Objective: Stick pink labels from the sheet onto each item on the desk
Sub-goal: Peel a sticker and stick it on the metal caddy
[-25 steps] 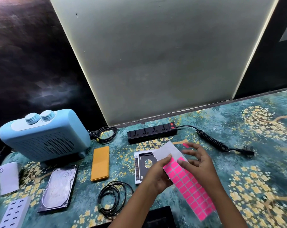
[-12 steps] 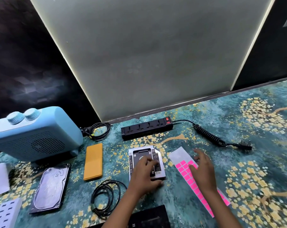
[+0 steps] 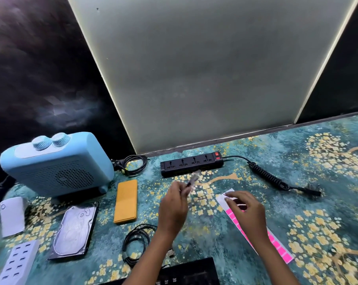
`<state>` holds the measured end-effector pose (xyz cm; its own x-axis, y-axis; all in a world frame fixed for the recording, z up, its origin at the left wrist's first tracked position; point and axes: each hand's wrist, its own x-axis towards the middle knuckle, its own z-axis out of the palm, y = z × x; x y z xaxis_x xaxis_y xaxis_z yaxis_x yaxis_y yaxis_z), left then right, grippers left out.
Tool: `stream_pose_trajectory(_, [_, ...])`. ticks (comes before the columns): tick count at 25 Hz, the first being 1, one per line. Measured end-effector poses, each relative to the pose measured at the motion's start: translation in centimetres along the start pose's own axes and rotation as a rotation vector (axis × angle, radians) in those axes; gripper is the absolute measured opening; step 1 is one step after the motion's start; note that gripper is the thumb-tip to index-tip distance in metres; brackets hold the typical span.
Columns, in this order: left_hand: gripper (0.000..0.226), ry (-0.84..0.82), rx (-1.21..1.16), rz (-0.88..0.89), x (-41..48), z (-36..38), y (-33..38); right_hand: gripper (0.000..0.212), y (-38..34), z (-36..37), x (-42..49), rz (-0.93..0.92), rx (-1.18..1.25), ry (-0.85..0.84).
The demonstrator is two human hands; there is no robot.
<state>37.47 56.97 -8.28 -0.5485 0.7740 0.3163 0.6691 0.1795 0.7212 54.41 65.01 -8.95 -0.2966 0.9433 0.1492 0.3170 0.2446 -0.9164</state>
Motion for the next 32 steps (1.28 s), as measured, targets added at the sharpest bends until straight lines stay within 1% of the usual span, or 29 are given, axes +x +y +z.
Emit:
stream_pose_trajectory(2, [0.029, 0.088, -0.297, -0.223, 1.0, -1.0, 1.3, 0.02, -1.5, 0.1, 0.2, 0.001, 0.151, 0.02])
stream_pose_trajectory(4, [0.028, 0.138, -0.507, -0.387, 1.1, -2.3, 2.1, 0.016, -3.6, 0.6, -0.1, -0.024, 0.245, -0.004])
stream_pose_trajectory(6, [0.029, 0.127, -0.612, -0.529, 0.5, -2.3, 2.4, 0.023, -5.3, 1.3, -0.3, -0.022, 0.271, -0.049])
stream_pose_trajectory(8, [0.029, 0.113, -0.682, -0.613, -0.3, -2.3, 2.5, 0.028, -6.7, 2.1, -0.6, -0.014, 0.226, -0.053])
stream_pose_trajectory(9, [0.029, 0.108, -0.703, -0.633, -0.6, -2.3, 2.7, 0.026, -7.0, 2.4, -0.6, -0.009, 0.197, -0.055])
stream_pose_trajectory(11, [0.029, 0.089, -0.73, -0.624, -1.1, -2.6, 3.2, 0.019, -7.4, 2.7, -0.6, 0.003, 0.124, -0.075])
stream_pose_trajectory(15, [0.03, 0.057, -0.674, -0.544, -1.4, -3.3, 3.7, 0.021, -7.7, 2.9, -0.4, 0.034, 0.004, -0.056])
stream_pose_trajectory(18, [0.031, 0.042, -0.648, -0.52, -1.6, -3.2, 3.7, 0.019, -8.0, 2.6, 0.0, 0.109, -0.044, -0.098])
stream_pose_trajectory(20, [0.031, 0.037, -0.697, -0.541, -1.7, -3.1, 3.5, 0.024, -8.0, 2.3, 0.2, 0.13, -0.078, -0.116])
stream_pose_trajectory(21, [0.031, 0.042, -0.725, -0.562, -1.7, -3.0, 3.4, 0.028, -7.9, 2.2, 0.4, 0.12, -0.101, -0.095])
stream_pose_trajectory(23, [0.029, 0.054, -0.761, -0.598, -1.5, -3.1, 3.3, 0.039, -7.6, 2.1, 0.6, 0.075, -0.147, 0.008])
stream_pose_trajectory(24, [0.029, 0.055, -0.778, -0.601, -1.3, -3.1, 3.3, 0.045, -7.6, 2.2, 0.7, 0.064, -0.151, 0.046])
stream_pose_trajectory(25, [0.029, 0.052, -0.796, -0.598, -1.2, -3.1, 3.4, 0.054, -7.7, 2.3, 0.6, 0.079, -0.134, 0.046])
stream_pose_trajectory(27, [0.028, 0.048, -0.825, -0.595, -1.1, -3.0, 3.3, 0.069, -7.8, 2.9, 0.4, 0.159, -0.028, -0.036])
stream_pose_trajectory(28, [0.027, 0.047, -0.828, -0.598, -1.1, -2.9, 3.2, 0.07, -7.7, 3.3, 0.2, 0.187, 0.025, -0.062])
stream_pose_trajectory(32, [0.028, 0.056, -0.806, -0.63, -1.0, -2.6, 2.4, 0.061, -7.2, 3.7, 0.4, 0.216, 0.099, -0.039])
